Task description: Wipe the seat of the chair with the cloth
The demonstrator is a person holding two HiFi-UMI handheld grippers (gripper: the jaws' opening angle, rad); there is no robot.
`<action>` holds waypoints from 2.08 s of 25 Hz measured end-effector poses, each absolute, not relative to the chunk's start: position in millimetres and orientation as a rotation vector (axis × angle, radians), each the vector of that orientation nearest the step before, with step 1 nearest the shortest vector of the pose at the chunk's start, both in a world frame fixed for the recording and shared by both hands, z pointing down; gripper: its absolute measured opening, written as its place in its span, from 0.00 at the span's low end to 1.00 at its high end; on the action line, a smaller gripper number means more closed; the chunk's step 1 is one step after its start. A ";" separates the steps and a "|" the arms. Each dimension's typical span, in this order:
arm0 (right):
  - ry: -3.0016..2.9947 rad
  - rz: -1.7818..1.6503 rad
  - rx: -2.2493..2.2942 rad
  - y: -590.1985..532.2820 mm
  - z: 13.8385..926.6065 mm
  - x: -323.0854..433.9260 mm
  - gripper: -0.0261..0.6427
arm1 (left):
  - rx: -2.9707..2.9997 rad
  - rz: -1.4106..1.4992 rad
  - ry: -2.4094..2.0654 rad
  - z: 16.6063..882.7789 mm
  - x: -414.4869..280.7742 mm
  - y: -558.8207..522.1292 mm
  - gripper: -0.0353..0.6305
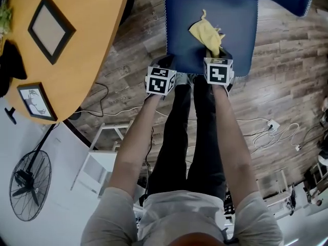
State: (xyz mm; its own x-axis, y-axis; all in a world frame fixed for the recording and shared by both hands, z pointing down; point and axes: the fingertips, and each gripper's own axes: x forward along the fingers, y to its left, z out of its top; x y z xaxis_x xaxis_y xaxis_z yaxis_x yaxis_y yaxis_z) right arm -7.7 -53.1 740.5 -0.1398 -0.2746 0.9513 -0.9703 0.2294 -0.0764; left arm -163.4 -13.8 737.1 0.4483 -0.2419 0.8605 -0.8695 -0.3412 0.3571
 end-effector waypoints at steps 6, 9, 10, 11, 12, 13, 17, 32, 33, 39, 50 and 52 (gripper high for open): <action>-1.689 0.906 1.038 -34.4 737.9 -75.8 0.24 | 1.811 0.941 -0.939 738.6 -171.8 -2.9 0.09; -1.716 0.791 0.941 -28.4 738.8 -92.7 0.24 | 1.778 0.964 -0.954 737.7 -184.2 4.9 0.09; -1.727 0.738 0.905 -27.9 738.9 -94.9 0.24 | 1.779 0.952 -0.969 734.4 -190.2 5.2 0.09; -1.740 0.674 0.858 -27.5 738.8 -97.1 0.24 | 1.794 0.931 -0.983 728.7 -195.6 3.4 0.09; -1.755 0.597 0.797 -26.8 738.8 -99.9 0.23 | 1.823 0.907 -0.996 721.3 -199.6 -0.5 0.09; -1.769 0.507 0.726 -26.0 739.3 -103.4 0.23 | 1.860 0.892 -1.006 713.6 -202.3 -6.5 0.09; -1.827 0.112 0.355 -21.9 743.8 -116.0 0.23 | 1.965 0.872 -1.076 694.6 -207.4 -45.8 0.09; -2.059 -0.160 -0.269 -15.5 741.2 -121.2 0.24 | 1.912 0.889 -1.019 732.5 -172.7 -25.1 0.09; -2.081 -0.162 -0.259 -16.6 740.1 -120.9 0.23 | 1.895 0.872 -1.020 732.2 -172.8 -25.8 0.09; -2.136 -0.175 -0.290 -12.6 736.6 -110.2 0.23 | 1.858 0.883 -0.944 729.4 -152.6 -16.2 0.09; -2.104 -0.228 -0.353 -6.6 736.8 -63.8 0.23 | 1.805 0.788 -1.050 729.7 -106.3 -2.3 0.09; -2.092 -0.215 -0.357 -5.5 737.2 -52.1 0.23 | 1.796 0.769 -1.054 730.5 -94.9 -0.6 0.09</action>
State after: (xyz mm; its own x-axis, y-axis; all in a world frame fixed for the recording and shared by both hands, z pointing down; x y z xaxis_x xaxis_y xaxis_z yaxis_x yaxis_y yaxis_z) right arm -52.1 -5.5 737.2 -0.4899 0.1663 0.8557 0.3372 0.9414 0.0101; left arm -94.9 -0.6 730.5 0.4457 -0.3405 0.8279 -0.8924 -0.2427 0.3805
